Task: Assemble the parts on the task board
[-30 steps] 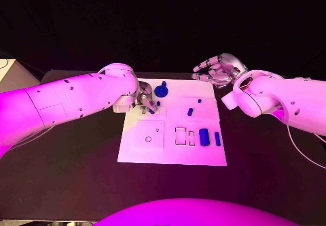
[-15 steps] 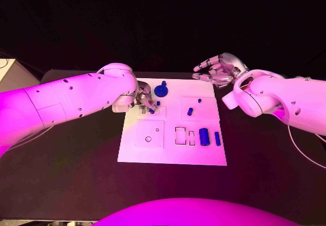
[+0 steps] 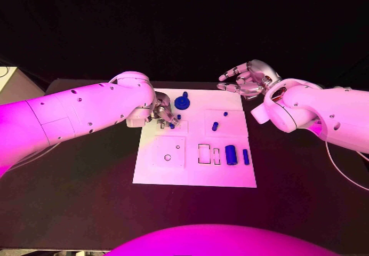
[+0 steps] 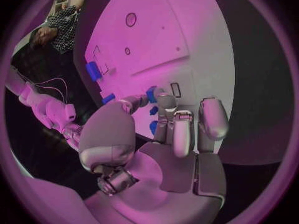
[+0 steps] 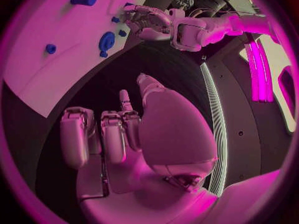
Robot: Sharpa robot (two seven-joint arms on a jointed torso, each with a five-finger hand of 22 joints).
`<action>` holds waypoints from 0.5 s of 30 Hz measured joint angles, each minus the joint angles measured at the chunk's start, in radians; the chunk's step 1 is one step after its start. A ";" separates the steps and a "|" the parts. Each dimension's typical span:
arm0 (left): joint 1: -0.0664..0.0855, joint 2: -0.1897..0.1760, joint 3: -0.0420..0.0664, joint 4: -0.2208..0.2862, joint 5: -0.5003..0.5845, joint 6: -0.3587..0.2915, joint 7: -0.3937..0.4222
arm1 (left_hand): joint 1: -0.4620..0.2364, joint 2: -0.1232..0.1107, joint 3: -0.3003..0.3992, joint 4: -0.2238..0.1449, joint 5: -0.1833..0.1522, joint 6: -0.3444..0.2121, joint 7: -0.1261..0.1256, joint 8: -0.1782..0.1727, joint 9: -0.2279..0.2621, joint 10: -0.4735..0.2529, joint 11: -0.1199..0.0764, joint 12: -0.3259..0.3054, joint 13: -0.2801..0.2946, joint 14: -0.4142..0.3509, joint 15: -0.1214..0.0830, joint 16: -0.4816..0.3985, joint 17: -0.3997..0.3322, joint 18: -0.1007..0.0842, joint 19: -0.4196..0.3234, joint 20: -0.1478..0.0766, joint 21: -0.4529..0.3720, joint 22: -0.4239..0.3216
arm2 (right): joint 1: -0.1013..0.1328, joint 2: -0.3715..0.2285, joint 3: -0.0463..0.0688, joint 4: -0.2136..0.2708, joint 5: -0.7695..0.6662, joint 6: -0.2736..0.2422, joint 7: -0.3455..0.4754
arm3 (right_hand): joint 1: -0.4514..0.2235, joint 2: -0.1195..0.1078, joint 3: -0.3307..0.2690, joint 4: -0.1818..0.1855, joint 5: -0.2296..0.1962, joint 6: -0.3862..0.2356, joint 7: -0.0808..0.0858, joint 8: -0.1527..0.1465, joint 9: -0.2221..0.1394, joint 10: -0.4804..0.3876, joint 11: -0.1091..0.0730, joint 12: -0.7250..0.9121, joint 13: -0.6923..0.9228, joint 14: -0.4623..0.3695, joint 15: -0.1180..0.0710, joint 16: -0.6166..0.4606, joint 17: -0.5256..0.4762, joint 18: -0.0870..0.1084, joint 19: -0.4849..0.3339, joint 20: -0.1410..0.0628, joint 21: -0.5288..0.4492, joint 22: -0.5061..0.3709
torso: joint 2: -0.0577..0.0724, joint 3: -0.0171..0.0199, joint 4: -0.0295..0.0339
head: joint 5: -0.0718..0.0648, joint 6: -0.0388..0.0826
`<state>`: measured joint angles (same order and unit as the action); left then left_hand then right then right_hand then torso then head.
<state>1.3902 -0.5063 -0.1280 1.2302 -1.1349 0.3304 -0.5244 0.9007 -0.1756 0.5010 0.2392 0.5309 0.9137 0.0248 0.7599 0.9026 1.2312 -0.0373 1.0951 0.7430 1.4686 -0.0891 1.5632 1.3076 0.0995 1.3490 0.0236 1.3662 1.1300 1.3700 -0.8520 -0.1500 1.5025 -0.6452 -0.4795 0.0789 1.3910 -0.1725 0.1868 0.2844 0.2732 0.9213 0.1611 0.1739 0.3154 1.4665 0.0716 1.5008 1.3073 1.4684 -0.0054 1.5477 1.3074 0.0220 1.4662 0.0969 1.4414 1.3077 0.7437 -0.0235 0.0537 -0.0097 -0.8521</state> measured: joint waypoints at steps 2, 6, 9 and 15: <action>0.000 0.000 0.000 0.000 0.000 0.000 0.000 | 0.002 0.000 -0.020 0.017 -0.029 0.000 0.000 -0.004 -0.001 0.000 0.000 0.000 0.000 0.000 0.000 0.000 0.000 0.000 0.000 0.000 0.000 0.000 | 0.000 0.000 0.000 0.000 0.000 0.000 0.000 | 0.000 0.000 0.000 0.000 0.000 0.000 0.000 0.000 0.000 0.000 0.000 0.000 0.000 0.000 0.000 0.000 0.000 0.000 0.000 0.000 0.000 0.000 | 0.000 -0.0002 -0.0001 | 0.000 0.000; 0.000 0.000 0.000 -0.001 0.000 0.000 0.001 | 0.021 -0.001 -0.045 0.037 -0.078 0.000 0.000 -0.006 -0.001 0.000 0.000 0.003 -0.001 0.000 0.000 0.000 0.000 0.000 0.000 0.000 0.000 0.000 | 0.000 -0.001 0.000 0.000 0.000 0.001 0.000 | 0.000 0.000 0.000 0.000 0.000 0.000 0.000 0.000 0.000 0.000 0.000 0.000 0.000 0.000 0.000 0.000 0.000 0.000 0.000 0.000 0.000 0.000 | 0.000 -0.0004 -0.0001 | -0.001 0.000; 0.000 0.000 0.000 -0.001 0.000 0.000 0.001 | 0.021 -0.001 -0.061 0.048 -0.105 0.002 -0.002 -0.006 -0.002 0.000 0.000 0.005 -0.002 0.000 0.000 0.000 0.000 0.000 0.000 0.000 -0.004 0.000 | 0.000 -0.001 0.000 0.001 0.000 0.001 0.000 | 0.000 0.000 0.000 0.000 0.000 0.000 0.000 0.000 0.000 0.000 0.000 0.000 0.000 0.000 0.000 0.000 0.000 0.000 0.000 0.000 0.000 0.000 | 0.000 -0.0006 0.0000 | -0.001 -0.001; 0.000 0.000 0.000 -0.002 0.000 0.000 0.001 | 0.024 0.003 -0.068 0.049 -0.124 0.002 -0.002 -0.006 -0.002 0.000 0.000 0.005 -0.002 0.000 0.000 0.000 0.000 0.000 0.000 0.000 -0.004 0.000 | 0.000 -0.001 0.000 0.001 0.000 0.002 0.000 | 0.000 0.000 0.000 0.000 0.000 0.000 0.000 0.000 0.000 0.000 0.000 0.000 0.000 0.000 0.000 0.000 0.000 0.000 0.000 0.000 0.000 0.000 | 0.000 -0.0007 -0.0001 | -0.002 0.000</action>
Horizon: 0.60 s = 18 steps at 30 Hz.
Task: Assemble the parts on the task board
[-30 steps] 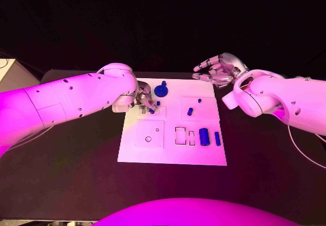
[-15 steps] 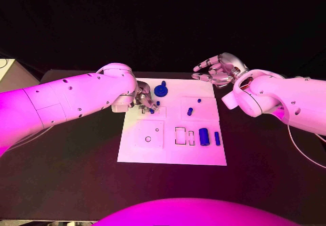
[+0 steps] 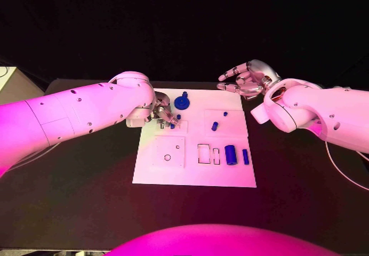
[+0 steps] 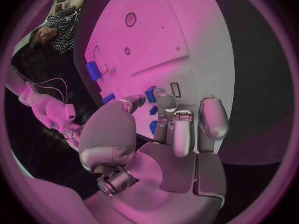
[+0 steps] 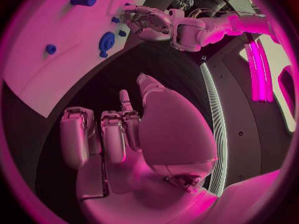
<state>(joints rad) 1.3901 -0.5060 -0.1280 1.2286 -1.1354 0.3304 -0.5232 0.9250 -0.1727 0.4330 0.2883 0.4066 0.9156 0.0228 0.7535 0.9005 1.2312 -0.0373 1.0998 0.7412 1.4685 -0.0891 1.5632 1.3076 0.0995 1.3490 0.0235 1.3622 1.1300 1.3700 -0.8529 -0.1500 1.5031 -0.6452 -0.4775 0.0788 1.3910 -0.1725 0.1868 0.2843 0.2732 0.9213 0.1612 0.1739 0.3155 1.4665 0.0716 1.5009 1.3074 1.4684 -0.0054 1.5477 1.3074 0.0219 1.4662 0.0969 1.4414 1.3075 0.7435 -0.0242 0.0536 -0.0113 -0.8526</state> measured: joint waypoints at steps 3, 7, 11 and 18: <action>0.000 0.000 0.000 0.000 0.000 0.000 0.000 | 0.000 0.000 0.000 0.000 0.000 0.000 0.000 0.000 0.000 0.000 0.000 0.000 0.000 0.000 0.000 0.000 0.000 0.000 0.000 0.000 0.000 0.000 | 0.000 0.000 0.000 0.000 0.000 0.000 0.000 | -0.006 0.000 0.000 0.000 0.000 0.000 0.000 0.000 0.000 0.000 0.000 0.000 0.000 0.000 0.000 0.000 0.000 0.000 0.000 0.000 0.000 0.000 | 0.000 0.0000 -0.0001 | 0.000 0.000; 0.000 -0.002 0.000 0.002 0.000 0.000 0.000 | 0.006 0.001 -0.003 0.003 -0.005 0.000 0.000 0.000 0.000 0.000 0.000 0.000 0.000 0.000 0.000 0.000 0.000 0.000 0.000 0.000 0.000 0.000 | 0.000 0.000 0.000 0.000 0.000 0.001 0.000 | -0.008 0.000 0.000 0.000 0.000 0.000 0.000 0.000 0.000 0.000 0.000 0.000 0.000 0.000 0.000 0.000 0.000 0.000 0.000 0.000 0.000 0.000 | 0.000 0.0000 0.0001 | 0.000 0.000; 0.000 -0.008 0.000 0.009 -0.001 -0.001 0.001 | 0.022 0.005 -0.007 -0.001 -0.008 0.000 -0.001 0.000 0.000 0.000 0.000 0.000 0.000 0.000 0.000 0.000 0.000 0.000 0.000 0.000 0.000 0.000 | 0.000 0.000 0.000 -0.001 0.000 0.001 0.000 | -0.008 0.000 0.000 0.000 0.000 0.000 0.000 0.000 0.000 0.000 0.000 0.000 0.000 0.000 0.000 0.000 0.000 0.000 0.000 0.000 0.000 0.000 | 0.000 -0.0001 0.0002 | 0.001 -0.001; -0.003 -0.024 0.001 0.029 0.000 -0.005 0.001 | 0.012 0.014 -0.047 0.006 -0.109 0.007 0.004 -0.005 -0.002 0.000 0.000 0.005 0.001 0.000 0.000 0.000 0.000 0.000 0.000 0.000 0.000 0.001 | 0.000 0.001 0.000 -0.002 0.000 0.003 0.000 | -0.008 0.000 0.000 0.000 0.000 0.000 0.000 0.000 0.000 0.000 0.000 0.000 0.000 0.000 0.000 0.000 0.000 0.000 0.000 0.000 0.000 0.000 | -0.001 -0.0007 -0.0004 | 0.001 0.003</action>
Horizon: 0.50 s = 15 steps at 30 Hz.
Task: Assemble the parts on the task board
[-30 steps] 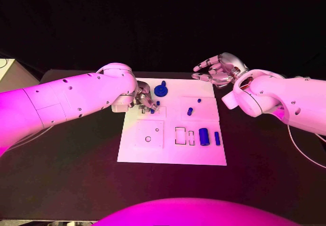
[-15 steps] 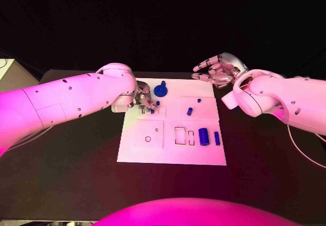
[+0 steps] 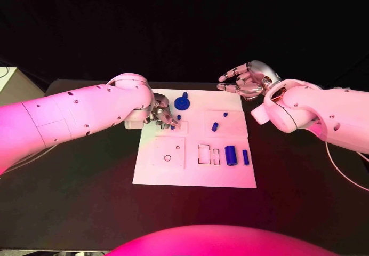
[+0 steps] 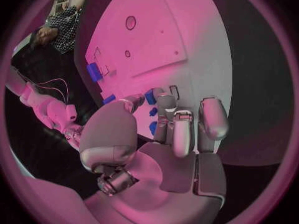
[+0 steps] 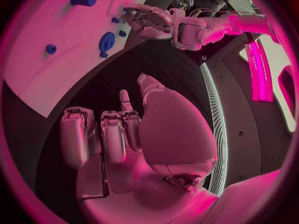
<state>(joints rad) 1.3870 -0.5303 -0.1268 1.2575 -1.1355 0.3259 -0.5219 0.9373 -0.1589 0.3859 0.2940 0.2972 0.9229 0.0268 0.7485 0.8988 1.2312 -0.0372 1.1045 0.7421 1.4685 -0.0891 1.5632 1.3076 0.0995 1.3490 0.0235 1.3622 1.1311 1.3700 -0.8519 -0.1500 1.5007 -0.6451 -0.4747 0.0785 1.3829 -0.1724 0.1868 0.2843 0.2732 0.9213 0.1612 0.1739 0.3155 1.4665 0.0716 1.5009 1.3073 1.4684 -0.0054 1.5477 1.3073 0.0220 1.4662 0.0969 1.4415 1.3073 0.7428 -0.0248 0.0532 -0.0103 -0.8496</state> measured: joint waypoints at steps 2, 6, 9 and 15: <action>-0.002 -0.006 0.002 0.008 0.001 0.000 0.000 | -0.004 -0.002 -0.009 -0.001 -0.022 0.000 0.000 -0.004 0.000 0.000 0.000 0.002 0.001 0.000 0.000 0.000 0.000 0.000 0.000 0.000 0.000 0.001 | 0.000 0.001 0.000 -0.001 0.000 0.001 0.000 | 0.000 0.000 0.000 0.000 0.000 0.000 0.000 0.000 0.000 0.000 0.000 0.000 0.000 0.000 0.000 0.000 0.000 0.000 0.000 0.000 0.000 0.000 | 0.000 0.0001 0.0000 | 0.000 0.000; -0.005 -0.016 0.008 0.021 0.001 -0.001 -0.003 | -0.005 -0.004 -0.009 -0.002 -0.026 0.000 0.000 -0.009 0.000 0.000 0.000 0.002 0.003 0.000 0.000 0.000 0.000 0.000 0.000 0.000 0.000 0.001 | -0.001 0.002 0.000 -0.003 0.000 0.002 0.000 | 0.000 0.000 0.000 0.000 0.000 0.000 0.000 0.000 0.000 0.000 0.000 0.000 0.000 0.000 0.000 0.000 0.000 0.000 0.000 0.000 0.000 0.000 | -0.001 0.0005 0.0006 | -0.001 0.000; -0.009 -0.022 0.013 0.031 0.001 -0.002 -0.004 | -0.005 -0.004 -0.009 -0.002 -0.026 0.000 0.000 -0.006 0.000 0.000 0.000 0.002 0.003 0.000 0.000 0.000 0.000 0.000 0.000 0.000 0.000 0.002 | -0.001 0.002 0.000 -0.004 0.000 0.003 0.000 | 0.000 0.000 0.000 0.000 0.000 0.000 0.000 0.000 0.000 0.000 0.000 0.000 0.000 0.000 0.000 0.000 0.000 0.000 0.000 0.000 0.000 0.001 | -0.001 0.0005 0.0008 | -0.001 0.001; -0.010 -0.032 0.024 0.043 0.001 -0.006 -0.006 | -0.005 -0.004 -0.009 -0.002 -0.026 0.000 0.000 -0.006 0.000 0.000 0.000 0.002 0.004 0.000 0.000 0.000 0.000 0.000 0.000 0.000 0.000 0.003 | -0.003 0.003 0.000 -0.005 0.000 0.006 -0.001 | -0.001 0.001 0.000 0.000 0.000 0.000 0.000 0.000 0.000 0.000 0.000 0.000 0.000 0.000 0.000 0.000 0.000 0.000 0.000 0.000 0.000 0.001 | 0.000 0.0005 0.0008 | 0.001 0.005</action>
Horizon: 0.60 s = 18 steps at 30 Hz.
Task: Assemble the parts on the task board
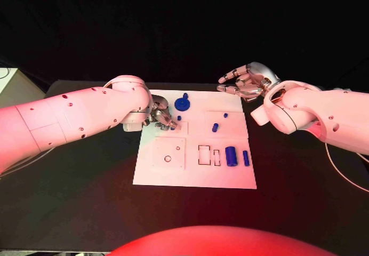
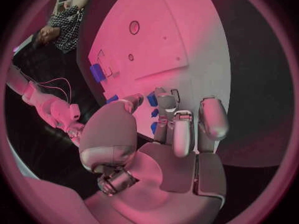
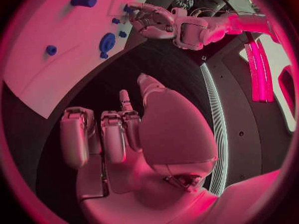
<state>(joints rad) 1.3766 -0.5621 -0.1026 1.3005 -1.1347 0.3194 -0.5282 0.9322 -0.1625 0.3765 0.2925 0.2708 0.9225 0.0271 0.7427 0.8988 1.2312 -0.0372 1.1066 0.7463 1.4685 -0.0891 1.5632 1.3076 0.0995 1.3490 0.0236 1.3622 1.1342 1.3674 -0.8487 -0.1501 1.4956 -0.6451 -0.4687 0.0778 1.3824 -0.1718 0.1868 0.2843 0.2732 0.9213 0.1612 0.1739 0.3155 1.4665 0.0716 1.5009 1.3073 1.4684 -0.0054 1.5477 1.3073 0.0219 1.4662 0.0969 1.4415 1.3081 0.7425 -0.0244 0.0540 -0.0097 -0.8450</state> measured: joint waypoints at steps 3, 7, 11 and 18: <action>0.000 -0.006 0.010 0.005 0.000 -0.005 0.000 | 0.000 0.000 0.000 0.000 -0.003 0.000 0.000 0.000 0.000 0.000 0.000 0.000 0.000 0.000 0.000 0.000 0.000 0.000 0.000 0.000 0.000 0.000 | -0.002 0.000 0.000 -0.001 0.000 0.001 0.000 | -0.003 0.003 0.000 0.000 0.000 0.000 0.000 0.000 0.000 0.000 0.000 0.000 0.000 0.000 0.000 0.000 0.000 0.000 0.000 0.000 0.000 0.000 | 0.000 -0.0001 -0.0006 | 0.000 0.001; 0.000 -0.016 0.024 0.017 0.000 -0.013 -0.001 | 0.000 0.000 0.000 0.000 -0.004 0.000 0.000 0.000 0.000 0.000 0.000 0.000 0.000 0.000 0.000 0.000 0.000 0.000 0.000 0.000 0.000 0.000 | -0.004 0.000 0.000 -0.002 0.000 0.002 0.000 | -0.005 0.005 0.000 0.000 0.000 0.000 0.000 0.000 0.000 0.000 0.000 0.000 0.000 0.000 0.000 0.000 0.001 0.000 0.000 0.000 0.000 0.000 | 0.000 0.0000 -0.0009 | -0.001 0.004; 0.000 -0.028 0.047 0.033 0.000 -0.022 -0.001 | 0.000 0.000 -0.003 -0.003 -0.004 0.000 0.000 0.000 0.000 0.000 0.000 0.000 -0.002 0.000 0.000 0.000 0.000 0.000 0.000 0.000 0.000 -0.002 | -0.006 0.000 0.000 -0.005 0.000 0.003 0.000 | -0.005 0.005 0.000 0.000 0.000 0.000 0.000 0.000 0.000 0.000 0.000 0.000 0.000 0.000 0.000 0.000 0.001 0.000 0.000 0.000 0.000 0.000 | 0.000 -0.0001 -0.0008 | -0.002 0.006; 0.005 -0.068 0.095 0.060 0.033 -0.045 0.001 | 0.060 0.006 -0.010 -0.001 -0.004 -0.068 0.032 -0.044 -0.019 -0.129 0.028 -0.112 -0.163 -0.002 0.021 -0.087 0.000 0.000 -0.080 0.018 -0.092 -0.151 | -0.007 0.001 0.000 -0.019 0.001 0.003 0.001 | -0.005 0.005 0.000 0.000 0.000 0.000 0.000 0.000 0.000 0.000 0.000 -0.003 0.000 0.000 0.000 0.000 0.001 0.000 0.000 0.000 0.000 0.000 | 0.000 0.0000 -0.0002 | -0.003 0.016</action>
<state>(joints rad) 1.3814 -0.6296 -0.0080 1.3605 -1.1017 0.2743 -0.5272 0.9922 -0.1563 0.3669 0.2911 0.2667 0.8545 0.0588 0.6988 0.8797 1.1024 -0.0095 0.9948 0.5837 1.4663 -0.0682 1.4760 1.3076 0.0998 1.2687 0.0411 1.2698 0.9831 1.3606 -0.8478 -0.1503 1.4767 -0.6438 -0.4661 0.0785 1.3776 -0.1670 0.1868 0.2843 0.2732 0.9213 0.1612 0.1739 0.3154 1.4665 0.0716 1.4982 1.3073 1.4684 -0.0054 1.5477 1.3080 0.0219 1.4662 0.0969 1.4415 1.3079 0.7426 -0.0244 0.0538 -0.0123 -0.8293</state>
